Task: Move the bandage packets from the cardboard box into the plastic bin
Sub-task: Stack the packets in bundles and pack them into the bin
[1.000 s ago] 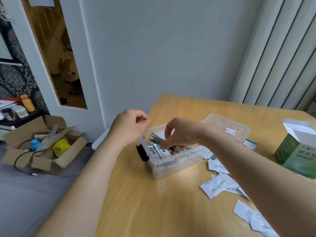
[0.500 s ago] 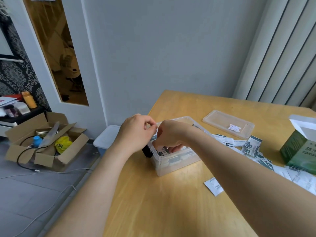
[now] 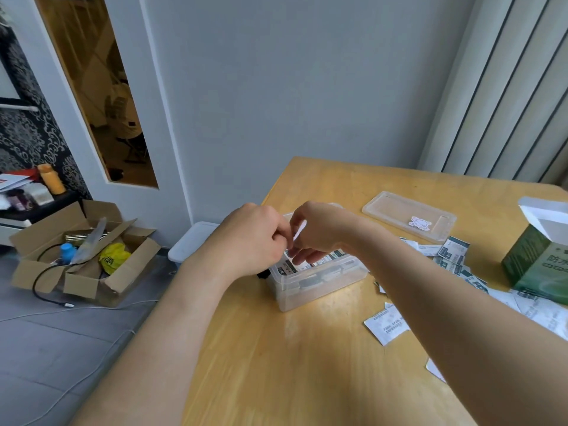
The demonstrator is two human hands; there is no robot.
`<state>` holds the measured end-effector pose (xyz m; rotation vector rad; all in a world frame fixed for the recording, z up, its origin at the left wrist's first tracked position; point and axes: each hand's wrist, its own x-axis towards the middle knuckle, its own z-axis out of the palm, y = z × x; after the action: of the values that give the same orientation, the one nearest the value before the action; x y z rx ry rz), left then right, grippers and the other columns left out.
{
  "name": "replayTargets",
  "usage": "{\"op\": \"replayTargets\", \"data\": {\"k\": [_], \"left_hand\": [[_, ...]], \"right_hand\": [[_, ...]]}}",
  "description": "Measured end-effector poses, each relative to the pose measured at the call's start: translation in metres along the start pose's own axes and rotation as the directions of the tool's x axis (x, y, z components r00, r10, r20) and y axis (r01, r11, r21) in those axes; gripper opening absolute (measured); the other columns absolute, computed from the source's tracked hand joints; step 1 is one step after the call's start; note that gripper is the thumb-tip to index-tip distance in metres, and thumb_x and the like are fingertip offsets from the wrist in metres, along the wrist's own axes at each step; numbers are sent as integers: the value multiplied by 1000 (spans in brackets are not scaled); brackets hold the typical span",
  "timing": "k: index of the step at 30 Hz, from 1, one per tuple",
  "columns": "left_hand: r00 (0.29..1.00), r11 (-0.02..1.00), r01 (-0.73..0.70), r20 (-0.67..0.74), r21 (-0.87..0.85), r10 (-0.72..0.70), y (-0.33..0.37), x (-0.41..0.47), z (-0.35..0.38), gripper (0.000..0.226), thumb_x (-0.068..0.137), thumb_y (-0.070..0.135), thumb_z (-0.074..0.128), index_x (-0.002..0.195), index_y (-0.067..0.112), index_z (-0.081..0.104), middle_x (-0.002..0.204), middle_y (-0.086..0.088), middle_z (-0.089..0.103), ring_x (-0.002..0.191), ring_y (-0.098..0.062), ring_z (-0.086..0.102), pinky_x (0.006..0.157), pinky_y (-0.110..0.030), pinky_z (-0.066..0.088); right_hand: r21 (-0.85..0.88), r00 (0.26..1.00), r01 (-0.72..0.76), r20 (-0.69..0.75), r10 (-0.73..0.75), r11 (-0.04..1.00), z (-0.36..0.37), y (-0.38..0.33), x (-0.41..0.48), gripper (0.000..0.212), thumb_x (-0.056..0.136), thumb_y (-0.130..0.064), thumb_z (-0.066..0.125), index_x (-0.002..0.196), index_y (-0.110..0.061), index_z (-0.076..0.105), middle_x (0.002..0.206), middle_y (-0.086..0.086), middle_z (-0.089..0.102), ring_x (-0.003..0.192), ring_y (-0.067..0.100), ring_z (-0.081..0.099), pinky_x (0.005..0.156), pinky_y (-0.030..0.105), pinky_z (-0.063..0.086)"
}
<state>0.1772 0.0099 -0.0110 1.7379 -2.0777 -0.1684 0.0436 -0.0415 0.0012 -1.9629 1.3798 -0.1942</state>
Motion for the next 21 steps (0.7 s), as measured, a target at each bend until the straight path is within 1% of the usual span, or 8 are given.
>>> {"op": "replayTargets", "data": {"k": [3,5,9,12,16,18,19,21], "left_hand": [[989,1000,-5,150,14,3,9,3,1,39,87,9,43,91,30,75,43,19,51,44,2,46,48,-20,31],[967,999,5,255,34,-13,14,5,3,39,90,12,41,98,32,74,47,16,48,47,1,46,49,-19,32],[920,996,29,388,81,-58,17,9,4,42,91,14,37,99,31,74,70,14,61,67,-7,58,64,-27,50],[908,993,48,410,105,-87,17,10,2,40,89,14,38,95,30,75,89,12,68,78,-12,64,75,-32,56],[920,996,46,385,71,-70,15,10,2,39,87,14,41,94,34,74,89,13,67,81,-9,64,74,-29,55],[945,999,46,325,7,-46,19,8,1,37,89,13,44,97,36,72,85,19,61,77,3,56,66,-11,45],[968,998,45,247,-35,-34,22,7,-1,36,89,12,46,96,36,71,76,21,58,70,6,52,59,-6,38],[1000,988,3,1,-156,-3,31,4,-4,35,88,9,48,88,34,72,61,18,58,57,1,50,52,-10,35]], "right_hand": [[67,997,-2,-76,7,998,-7,7,-3,20,95,3,46,108,-11,52,83,13,75,80,19,74,77,33,60],[108,993,20,-120,-7,994,-11,10,-5,23,95,5,41,109,-10,51,88,14,75,81,20,73,77,33,60],[144,985,66,-168,-41,987,-16,17,-12,28,95,6,34,110,-9,53,93,15,73,83,23,73,80,38,59],[167,987,86,-147,-61,982,-18,20,-18,28,95,5,36,107,-11,54,93,15,73,83,24,73,79,38,60],[242,978,152,-176,-111,958,-25,25,-32,27,93,6,38,106,-10,56,93,16,73,84,26,73,77,36,60],[339,975,192,-176,-139,921,-31,31,-44,23,94,5,43,107,-9,57,93,16,73,85,28,73,76,34,60],[395,972,214,-173,-157,893,-36,34,-52,20,94,3,47,106,-9,57,94,16,73,85,27,72,76,33,58],[469,964,255,-196,-182,846,-45,43,-67,15,94,0,53,105,-9,58,95,15,74,84,24,72,75,31,56]]}}
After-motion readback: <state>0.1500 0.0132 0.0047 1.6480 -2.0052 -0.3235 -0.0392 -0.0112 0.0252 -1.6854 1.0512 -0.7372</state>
